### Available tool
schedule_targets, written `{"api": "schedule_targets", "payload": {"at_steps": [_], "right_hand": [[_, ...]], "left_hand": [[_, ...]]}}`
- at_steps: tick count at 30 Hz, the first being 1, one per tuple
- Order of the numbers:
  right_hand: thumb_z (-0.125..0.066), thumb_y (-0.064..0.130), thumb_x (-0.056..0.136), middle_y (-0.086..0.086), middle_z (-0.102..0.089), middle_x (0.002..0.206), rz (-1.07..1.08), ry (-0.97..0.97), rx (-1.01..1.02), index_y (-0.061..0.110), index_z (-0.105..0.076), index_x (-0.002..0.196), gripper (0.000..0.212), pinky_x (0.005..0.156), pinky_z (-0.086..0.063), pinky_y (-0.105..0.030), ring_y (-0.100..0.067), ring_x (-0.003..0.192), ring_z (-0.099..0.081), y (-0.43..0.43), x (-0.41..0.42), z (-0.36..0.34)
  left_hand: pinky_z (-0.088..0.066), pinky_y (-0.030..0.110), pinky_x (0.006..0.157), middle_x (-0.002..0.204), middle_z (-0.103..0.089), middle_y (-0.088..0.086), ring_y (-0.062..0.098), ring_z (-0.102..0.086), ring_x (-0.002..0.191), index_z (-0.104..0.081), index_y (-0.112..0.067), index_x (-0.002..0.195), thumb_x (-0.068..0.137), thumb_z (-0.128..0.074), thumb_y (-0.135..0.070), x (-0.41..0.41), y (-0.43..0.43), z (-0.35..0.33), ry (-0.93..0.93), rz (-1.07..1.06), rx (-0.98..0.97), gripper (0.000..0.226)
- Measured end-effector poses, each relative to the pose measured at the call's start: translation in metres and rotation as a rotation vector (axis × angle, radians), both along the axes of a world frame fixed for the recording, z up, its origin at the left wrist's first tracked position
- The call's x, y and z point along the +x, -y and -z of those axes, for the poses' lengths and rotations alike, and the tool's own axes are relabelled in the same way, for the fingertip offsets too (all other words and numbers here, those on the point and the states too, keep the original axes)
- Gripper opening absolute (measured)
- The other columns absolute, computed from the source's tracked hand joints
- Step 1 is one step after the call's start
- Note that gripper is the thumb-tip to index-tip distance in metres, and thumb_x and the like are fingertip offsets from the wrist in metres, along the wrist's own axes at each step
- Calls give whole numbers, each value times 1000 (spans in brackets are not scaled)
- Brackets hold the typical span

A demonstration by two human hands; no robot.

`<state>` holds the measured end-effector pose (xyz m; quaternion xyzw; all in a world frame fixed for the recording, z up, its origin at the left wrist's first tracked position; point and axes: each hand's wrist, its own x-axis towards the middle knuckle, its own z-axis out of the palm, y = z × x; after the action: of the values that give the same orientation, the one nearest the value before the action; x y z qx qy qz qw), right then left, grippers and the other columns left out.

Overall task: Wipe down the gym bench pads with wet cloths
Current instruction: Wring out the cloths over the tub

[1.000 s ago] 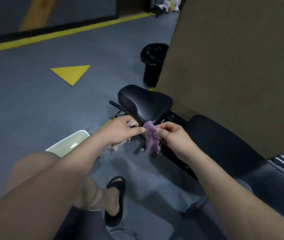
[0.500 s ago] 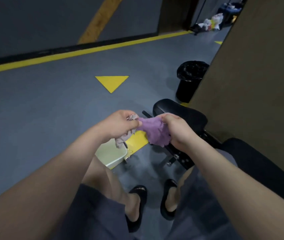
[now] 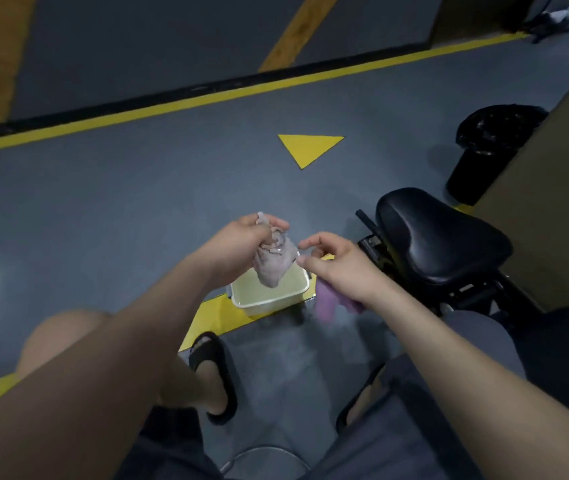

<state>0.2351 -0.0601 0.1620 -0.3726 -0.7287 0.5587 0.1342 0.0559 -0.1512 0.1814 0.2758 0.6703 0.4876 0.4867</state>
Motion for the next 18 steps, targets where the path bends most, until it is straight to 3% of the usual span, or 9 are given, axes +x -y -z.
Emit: {"api": "schedule_targets", "payload": {"at_steps": [1, 3, 5, 6, 9, 12, 14, 18], "right_hand": [[-72, 28, 94, 3, -57, 87, -14, 3, -14, 20, -67, 117, 25, 40, -34, -10, -2, 39, -48, 2, -2, 5], [-74, 32, 92, 4, -61, 93, 0, 3, -23, 22, -66, 121, 31, 50, -38, -7, 2, 52, -53, 3, -7, 18], [-74, 30, 93, 7, -62, 88, 10, 9, -35, 21, -69, 113, 22, 57, -40, -10, -1, 61, -52, 4, -13, 27], [-73, 28, 93, 10, -61, 80, 19, 18, -44, 20, -70, 103, 13, 54, -40, -14, -2, 56, -51, 3, -15, 30], [-71, 23, 93, 14, -53, 59, 87, -25, -92, 20, -64, 83, 13, 50, -34, -22, -6, 46, -45, -3, -15, 34], [-69, 23, 86, 0, -56, 69, 195, -144, -202, 22, -62, 74, 14, 59, -35, -30, -16, 63, -48, -7, -17, 31], [-66, 15, 89, -3, -51, 65, 240, -135, -196, 22, -59, 70, 22, 56, -31, -32, -18, 59, -43, -11, -16, 29], [-68, 30, 78, -9, -46, 66, 245, -121, -140, 23, -57, 67, 17, 58, -32, -38, -24, 63, -41, -16, -12, 23]], "left_hand": [[-52, 35, 84, 104, -70, 12, 21, -69, 89, -67, -8, 118, 80, -58, -16, 1, 1, 4, 28, 9, 7, 40], [-53, 33, 84, 106, -67, 13, 20, -68, 89, -64, -8, 119, 92, -57, -6, 2, 3, 13, 107, 6, 34, 28], [-52, 31, 82, 109, -64, 13, 20, -65, 93, -63, -11, 118, 97, -53, 0, -1, 5, 21, 164, -2, 51, 25], [-51, 29, 80, 109, -63, 11, 19, -64, 93, -63, -12, 116, 96, -55, -1, -3, 5, 26, 167, -8, 54, 25], [-55, 27, 78, 108, -63, 6, 11, -64, 86, -62, -13, 113, 100, -55, -5, -13, 9, 41, 109, -67, 37, 17], [-61, 30, 87, 104, -60, 5, 12, -63, 91, -62, -4, 115, 106, -53, -20, -20, 17, 52, -34, -56, 2, 20], [-61, 31, 88, 97, -59, 5, 16, -63, 93, -63, -1, 99, 105, -55, -29, -23, 22, 55, -70, -6, 0, 30], [-47, 15, 62, 90, -62, -1, 16, -72, 84, -63, -2, 102, 92, -74, -35, -26, 28, 52, -214, 209, -72, 36]]}}
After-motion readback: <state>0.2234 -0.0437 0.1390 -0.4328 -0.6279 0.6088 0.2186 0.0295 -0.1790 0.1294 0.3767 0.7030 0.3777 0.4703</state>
